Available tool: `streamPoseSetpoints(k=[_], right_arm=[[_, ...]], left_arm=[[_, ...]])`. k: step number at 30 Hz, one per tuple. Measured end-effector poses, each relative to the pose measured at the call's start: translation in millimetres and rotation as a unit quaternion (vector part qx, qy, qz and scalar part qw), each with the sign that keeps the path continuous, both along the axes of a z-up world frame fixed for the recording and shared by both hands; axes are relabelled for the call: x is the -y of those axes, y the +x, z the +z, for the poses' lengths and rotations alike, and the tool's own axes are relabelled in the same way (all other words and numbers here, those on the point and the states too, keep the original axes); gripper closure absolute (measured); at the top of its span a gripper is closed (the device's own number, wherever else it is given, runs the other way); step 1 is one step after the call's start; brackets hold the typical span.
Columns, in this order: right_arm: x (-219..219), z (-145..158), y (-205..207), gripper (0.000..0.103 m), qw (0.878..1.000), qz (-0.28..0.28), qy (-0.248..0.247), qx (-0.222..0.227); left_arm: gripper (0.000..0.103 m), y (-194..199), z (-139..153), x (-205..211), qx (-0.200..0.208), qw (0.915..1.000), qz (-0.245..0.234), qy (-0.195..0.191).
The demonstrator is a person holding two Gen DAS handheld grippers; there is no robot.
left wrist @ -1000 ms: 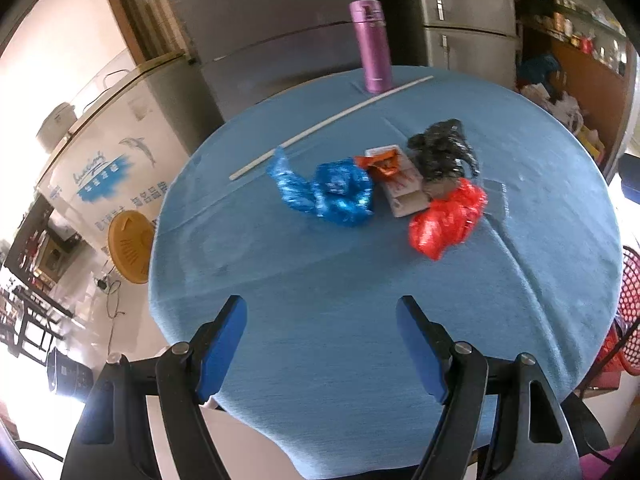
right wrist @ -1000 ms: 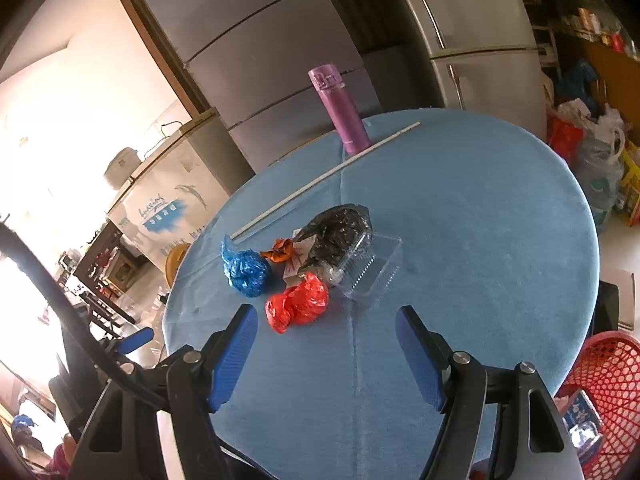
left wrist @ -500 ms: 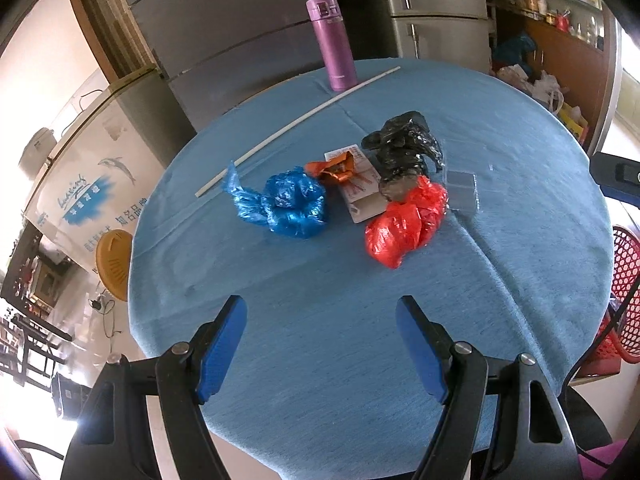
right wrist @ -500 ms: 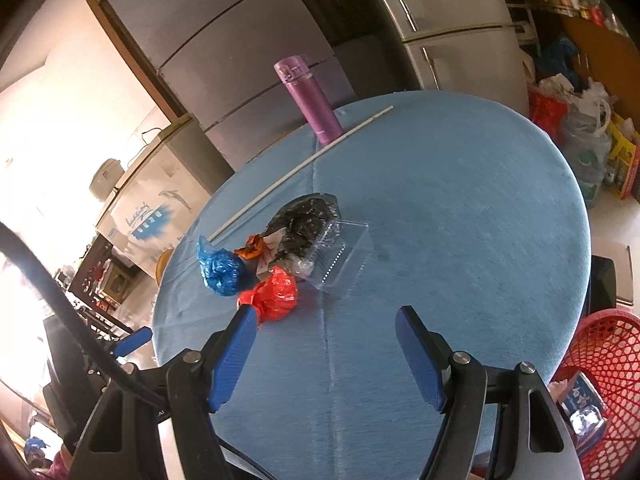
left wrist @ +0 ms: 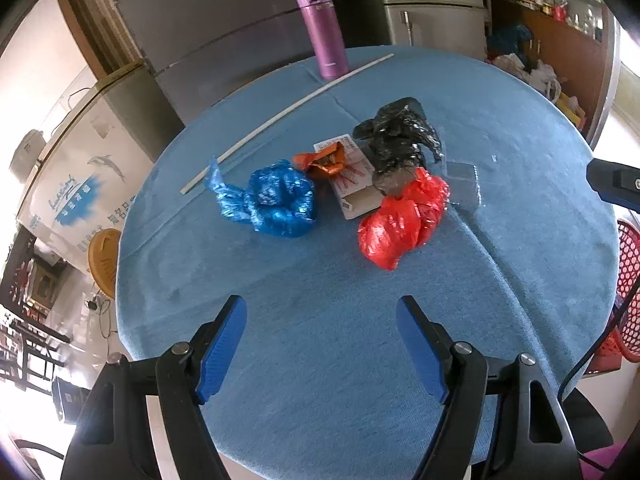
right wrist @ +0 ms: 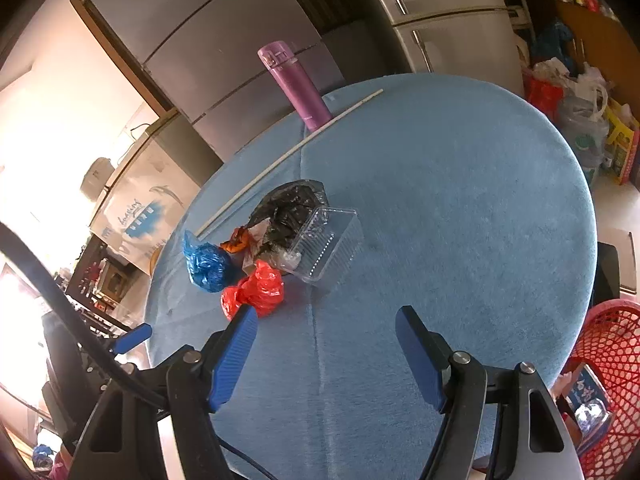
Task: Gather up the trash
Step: 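Bring both tools back over the table toward the plastic bags, then move the right tool toward the clear plastic tray and black bag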
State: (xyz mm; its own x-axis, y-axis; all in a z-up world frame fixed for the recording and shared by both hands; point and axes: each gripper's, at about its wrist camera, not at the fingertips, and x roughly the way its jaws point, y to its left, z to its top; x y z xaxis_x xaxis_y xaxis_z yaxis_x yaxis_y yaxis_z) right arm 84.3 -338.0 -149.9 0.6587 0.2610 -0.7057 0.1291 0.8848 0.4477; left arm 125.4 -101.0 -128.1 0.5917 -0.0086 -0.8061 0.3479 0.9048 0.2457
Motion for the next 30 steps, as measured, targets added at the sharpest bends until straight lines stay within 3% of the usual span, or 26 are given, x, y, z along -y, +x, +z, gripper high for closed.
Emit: streamPoseSetpoints(k=[19, 30], right_arm=[[2.6, -3.6, 8.5, 0.028, 1.0, -0.005, 0.003, -0.009], [-6.1, -5.3, 30.8, 0.028, 1.0, 0.002, 0.013, -0.021]], left_arm=[[0.026, 4.4, -6.2, 11.1, -0.006, 0.9998, -0.018, 0.007], [0.025, 17.7, -8.9, -6.7, -0.013, 0.9998, 0.0, -0.014]])
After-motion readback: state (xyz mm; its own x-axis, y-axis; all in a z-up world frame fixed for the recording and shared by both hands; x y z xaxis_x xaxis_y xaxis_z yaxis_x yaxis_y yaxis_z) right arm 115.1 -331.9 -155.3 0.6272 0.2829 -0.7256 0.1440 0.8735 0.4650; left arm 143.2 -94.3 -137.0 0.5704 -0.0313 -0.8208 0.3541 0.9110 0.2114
